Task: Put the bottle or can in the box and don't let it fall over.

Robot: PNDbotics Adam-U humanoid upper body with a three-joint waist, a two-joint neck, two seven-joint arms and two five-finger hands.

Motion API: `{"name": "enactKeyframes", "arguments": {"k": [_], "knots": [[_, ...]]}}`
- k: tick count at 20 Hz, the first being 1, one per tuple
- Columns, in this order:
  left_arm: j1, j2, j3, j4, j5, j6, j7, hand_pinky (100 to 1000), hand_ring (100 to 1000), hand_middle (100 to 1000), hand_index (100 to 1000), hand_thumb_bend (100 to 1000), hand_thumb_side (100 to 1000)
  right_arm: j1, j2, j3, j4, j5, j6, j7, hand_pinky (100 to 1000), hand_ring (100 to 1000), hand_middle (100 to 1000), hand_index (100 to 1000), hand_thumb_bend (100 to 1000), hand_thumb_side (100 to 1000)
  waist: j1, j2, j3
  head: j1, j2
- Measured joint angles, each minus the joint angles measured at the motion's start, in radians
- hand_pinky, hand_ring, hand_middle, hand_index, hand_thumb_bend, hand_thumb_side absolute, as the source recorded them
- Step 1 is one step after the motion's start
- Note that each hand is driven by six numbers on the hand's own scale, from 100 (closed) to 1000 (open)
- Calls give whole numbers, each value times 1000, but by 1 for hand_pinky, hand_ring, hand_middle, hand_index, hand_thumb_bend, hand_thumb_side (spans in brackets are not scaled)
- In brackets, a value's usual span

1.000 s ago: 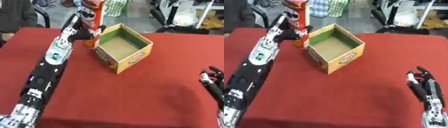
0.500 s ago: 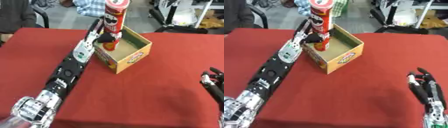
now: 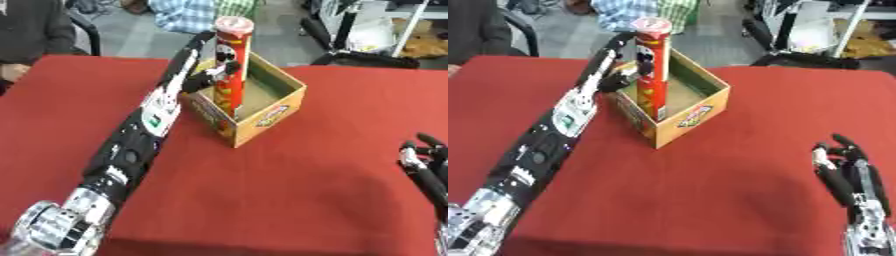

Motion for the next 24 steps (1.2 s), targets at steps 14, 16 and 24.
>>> {"name": "enactKeyframes", "arguments": {"k": [14, 16, 24], "knots": [[622, 34, 170, -684, 429, 87, -61, 854, 982, 943, 938, 528, 795, 9, -11, -25, 0, 0, 9, -25, 692, 612, 634, 900, 100, 516, 0, 0, 69, -52, 0], [652, 8, 185, -720, 430, 93, -64, 855, 981, 941, 936, 522, 796, 9, -11, -26, 0, 0, 9, -26, 692, 612, 634, 900, 100, 516, 0, 0, 70, -57, 0], [686, -18, 197, -751, 424, 100, -92, 854, 977, 933, 923, 514, 788, 13, -11, -29, 0, 0, 11, -30, 691, 612, 634, 899, 100, 517, 0, 0, 76, -65, 0]]}}
